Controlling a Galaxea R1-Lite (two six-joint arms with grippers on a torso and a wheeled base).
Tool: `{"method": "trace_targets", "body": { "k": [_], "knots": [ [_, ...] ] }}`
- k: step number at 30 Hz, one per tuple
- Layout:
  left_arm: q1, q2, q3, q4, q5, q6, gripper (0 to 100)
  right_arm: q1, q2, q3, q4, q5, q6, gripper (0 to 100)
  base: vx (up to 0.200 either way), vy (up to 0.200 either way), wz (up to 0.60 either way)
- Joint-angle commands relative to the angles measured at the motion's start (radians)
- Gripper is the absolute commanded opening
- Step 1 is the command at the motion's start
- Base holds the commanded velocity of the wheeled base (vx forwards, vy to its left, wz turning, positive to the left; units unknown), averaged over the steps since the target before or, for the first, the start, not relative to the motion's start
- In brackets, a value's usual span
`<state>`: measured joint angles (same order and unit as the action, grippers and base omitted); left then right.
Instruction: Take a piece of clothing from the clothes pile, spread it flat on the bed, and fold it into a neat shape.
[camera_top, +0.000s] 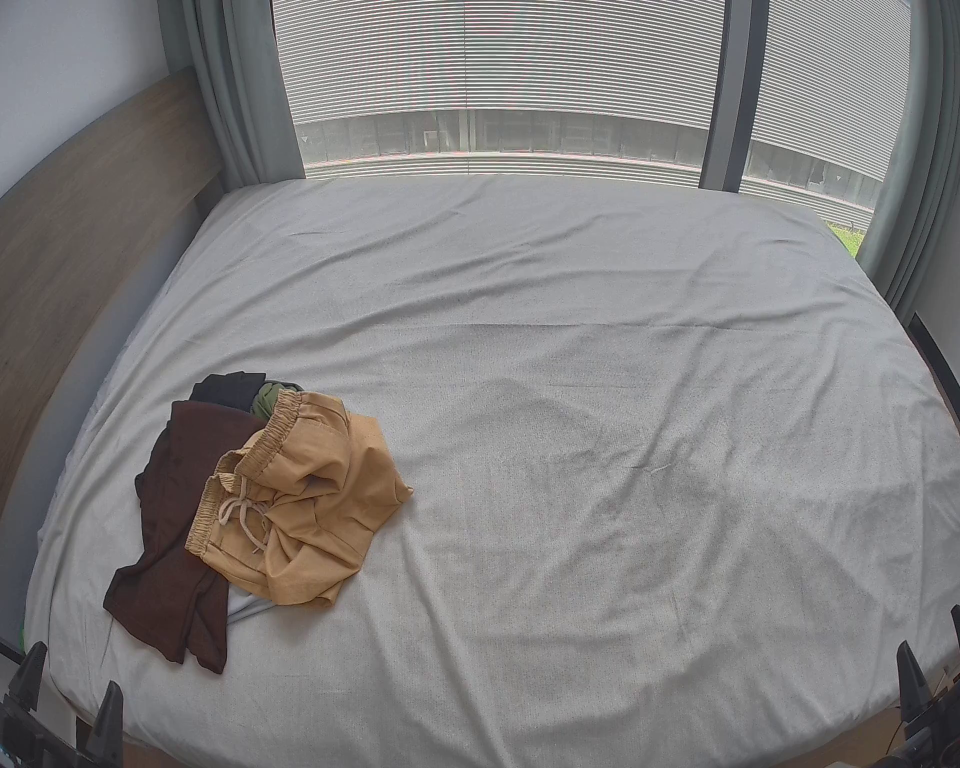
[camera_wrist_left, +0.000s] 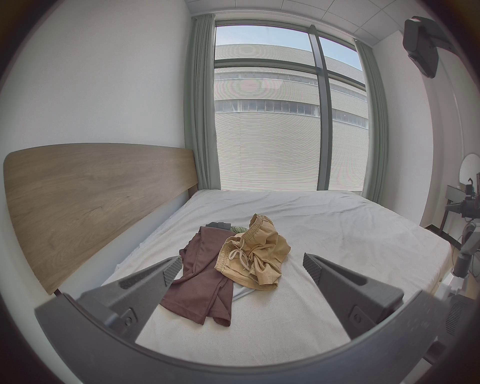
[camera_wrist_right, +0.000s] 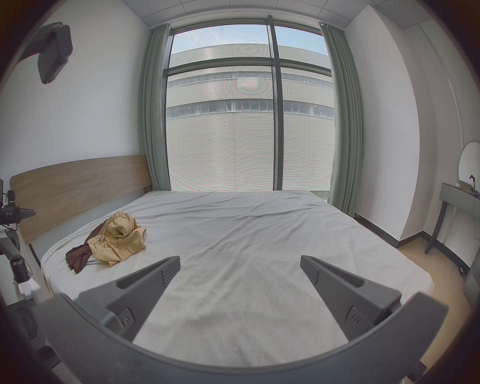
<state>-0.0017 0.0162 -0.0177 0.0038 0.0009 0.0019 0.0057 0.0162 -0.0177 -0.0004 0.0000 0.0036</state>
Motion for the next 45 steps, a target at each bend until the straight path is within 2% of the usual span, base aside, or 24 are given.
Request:
{"method": "trace_targets", "body": {
  "k": [1, 26, 29, 32, 40, 42, 45],
  "knots": [
    [0.0, -0.016, 0.018, -0.001, 0.001, 0.0, 100, 0.0, -0.013, 0.016, 0.0, 0.0, -0.001, 100, 0.0, 0.0, 0.0],
    [0.0, -0.016, 0.018, -0.005, -0.002, -0.005, 100, 0.0, -0.013, 0.018, 0.0, 0.0, -0.001, 100, 0.0, 0.0, 0.0],
    [0.005, -0.007, -0.034, -0.064, -0.004, -0.011, 100, 0.0, -0.013, 0.016, 0.0, 0.0, -0.001, 100, 0.0, 0.0, 0.0],
    [0.002, 0.117, -0.188, -0.127, -0.004, -0.01, 100, 0.0, -0.013, 0.018, -0.001, 0.002, -0.002, 100, 0.0, 0.0, 0.0],
    [-0.067, 0.309, -0.143, -0.163, -0.044, -0.033, 100, 0.0, -0.013, 0.018, 0.0, 0.002, -0.001, 100, 0.0, 0.0, 0.0],
    [-0.101, 0.386, -0.162, -0.245, -0.042, -0.071, 100, 0.0, -0.013, 0.018, 0.0, 0.002, -0.002, 100, 0.0, 0.0, 0.0],
    [-0.116, 0.452, -0.179, -0.281, -0.044, -0.111, 100, 0.0, -0.013, 0.018, -0.001, 0.002, -0.002, 100, 0.0, 0.0, 0.0]
  ]
}}
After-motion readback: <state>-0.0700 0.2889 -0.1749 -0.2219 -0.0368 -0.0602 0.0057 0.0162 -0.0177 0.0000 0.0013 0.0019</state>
